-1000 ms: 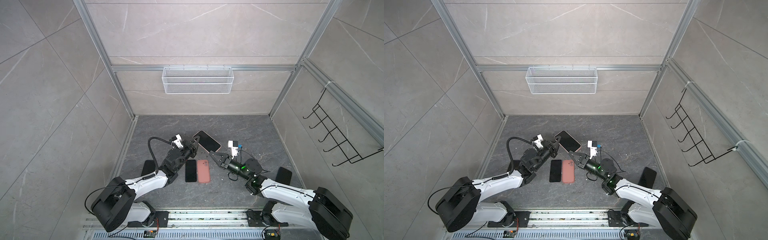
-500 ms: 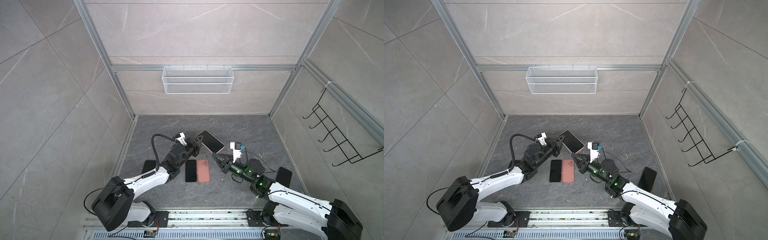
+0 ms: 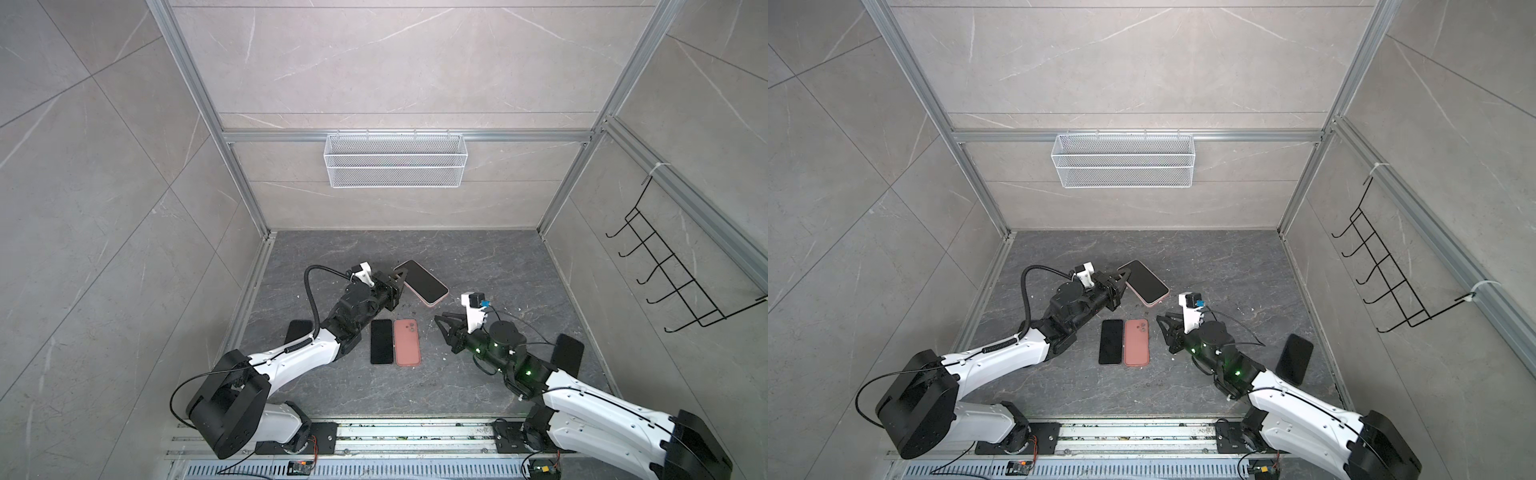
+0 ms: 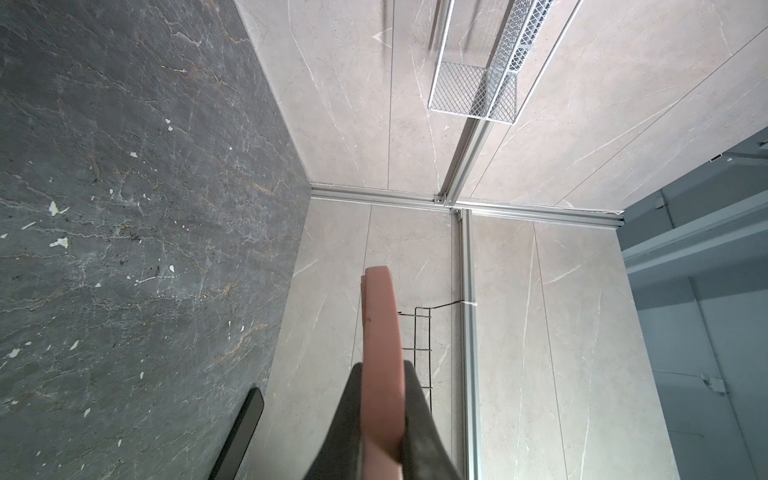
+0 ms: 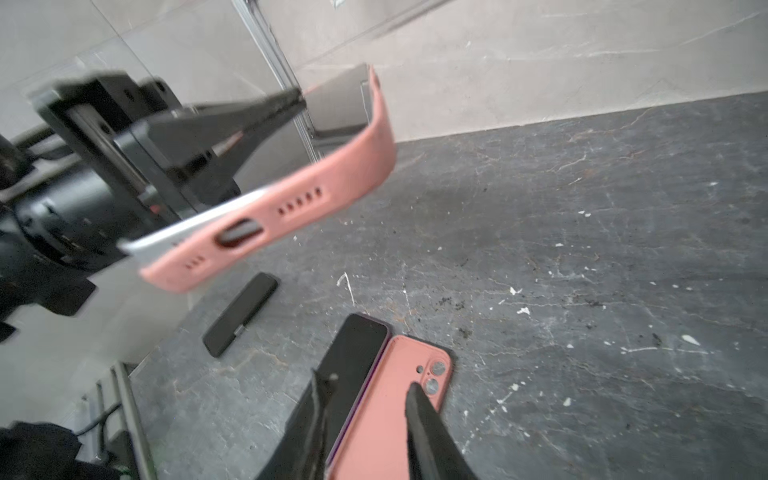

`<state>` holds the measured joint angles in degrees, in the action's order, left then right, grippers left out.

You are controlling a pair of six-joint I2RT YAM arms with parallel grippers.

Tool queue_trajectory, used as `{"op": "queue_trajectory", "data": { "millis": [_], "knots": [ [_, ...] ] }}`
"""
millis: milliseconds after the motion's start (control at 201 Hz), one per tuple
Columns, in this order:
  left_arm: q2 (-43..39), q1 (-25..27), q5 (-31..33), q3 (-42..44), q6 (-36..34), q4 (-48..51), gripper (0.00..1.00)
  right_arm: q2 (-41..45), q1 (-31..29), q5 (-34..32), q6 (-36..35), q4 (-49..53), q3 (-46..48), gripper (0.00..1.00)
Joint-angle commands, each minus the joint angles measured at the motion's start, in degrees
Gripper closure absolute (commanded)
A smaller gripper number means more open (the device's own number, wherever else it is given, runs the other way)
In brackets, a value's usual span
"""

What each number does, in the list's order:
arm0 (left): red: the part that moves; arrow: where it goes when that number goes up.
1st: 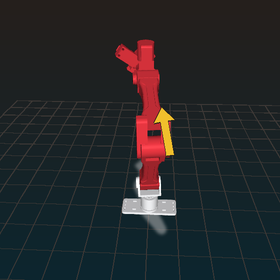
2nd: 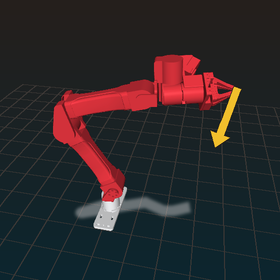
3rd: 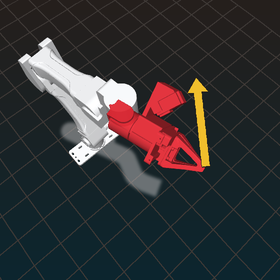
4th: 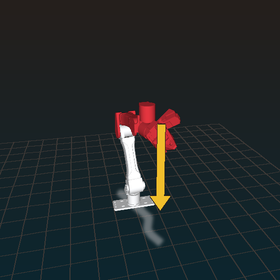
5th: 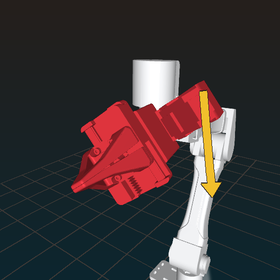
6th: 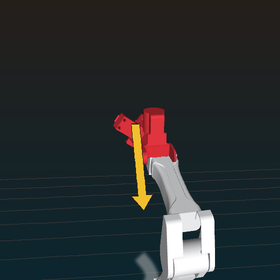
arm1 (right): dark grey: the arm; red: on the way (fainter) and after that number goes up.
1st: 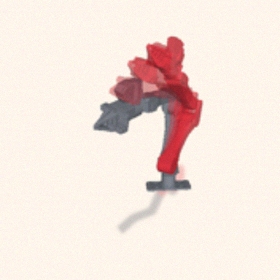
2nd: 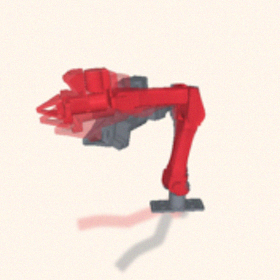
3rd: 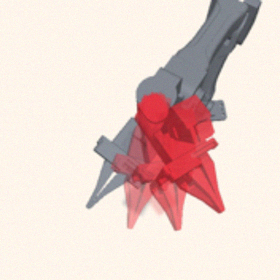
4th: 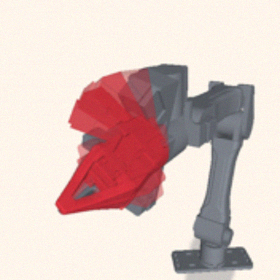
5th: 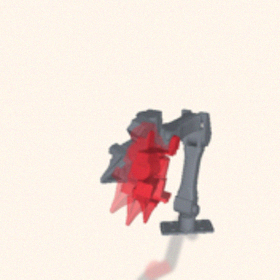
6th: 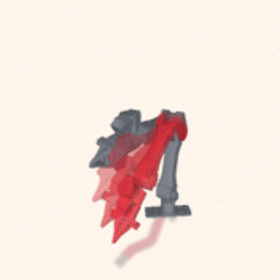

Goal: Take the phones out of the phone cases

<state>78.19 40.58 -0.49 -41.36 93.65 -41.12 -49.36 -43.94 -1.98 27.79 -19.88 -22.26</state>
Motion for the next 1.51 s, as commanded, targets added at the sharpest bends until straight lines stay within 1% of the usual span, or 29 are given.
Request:
{"op": "queue_trajectory", "data": {
  "millis": [0, 40, 80, 144, 204, 254, 329, 408, 468, 568, 752, 1001, 1300, 1404, 1509],
  "knots": [
    [-0.49, -1.92, -5.04, -2.15, -1.8, -8.31, 1.0, 6.12, 1.66, 0.5, 4.08, 7.91, -0.69, 0.42],
    [-0.29, -3.56, -9.56, -3.08, -3.75, -8.11, 1.0, 8.01, 2.69, 1.93, 4.68, 11.73, -2.12, 0.38],
    [0.37, -5.35, -15.38, -4.53, -5.35, -8.32, 1.0, 9.6, 3.98, 3.91, 5.48, 15.06, -3.49, 0.35],
    [1.71, -7.52, -24.19, -6.25, -6.15, -10.28, 1.0, 11.47, 6.21, 9.86, 5.99, 17.91, -5.22, 0.32],
    [2.05, -9.07, -29.69, -7.06, -7.06, -11.66, 1.0, 12.5, 8.14, 14.32, 6.74, 19.89, -6.83, 0.31],
    [1.48, -9.88, -33.53, -7.84, -9.25, -10.7, 1.0, 12.8, 9.37, 18.01, 7.08, 20.34, -7.94, 0.3],
    [0.08, -9.98, -36.38, -8.97, -13.41, -8.43, 1.0, 11.92, 10.47, 22.83, 8.31, 19.36, -9.45, 0.3],
    [-1.09, -9.95, -37.22, -9.25, -15.36, -8.01, 1.0, 9.86, 10.68, 26.83, 10.08, 16.65, -10.9, 0.3],
    [-1.37, -9.97, -37.75, -9.07, -14.77, -9.13, 1.0, 8.17, 10.72, 28.24, 12.0, 14.45, -11.96, 0.31],
    [-1.31, -9.98, -37.51, -8.92, -13.93, -10.21, 1.0, 4.86, 10.72, 31.72, 15.7, 7.35, -12.34, 0.32],
    [-0.37, -9.93, -36.86, -8.03, -11.18, -14.38, 1.0, -0.08, 10.76, 33.22, 20.64, -1.51, -11.81, 0.38],
    [0.2, -9.93, -36.05, -7.39, -10.2, -16.13, 1.0, -0.73, 10.85, 32.75, 22.64, -5.13, -11.69, 0.56],
    [1.86, -9.85, -35.2, -7.34, -8.77, -18.26, 1.0, -0.92, 11.02, 33.16, 23.97, -6.87, -11.54, 0.68],
    [2.31, -9.89, -34.85, -7.13, -8.23, -18.99, 1.0, -0.95, 11.17, 33.57, 24.74, -7.78, -11.39, 0.79],
    [3.07, -9.88, -34.38, -6.89, -7.46, -20.0, 1.0, -0.66, 11.17, 34.03, 26.23, -10.16, -10.94, 0.86]
  ]
}}
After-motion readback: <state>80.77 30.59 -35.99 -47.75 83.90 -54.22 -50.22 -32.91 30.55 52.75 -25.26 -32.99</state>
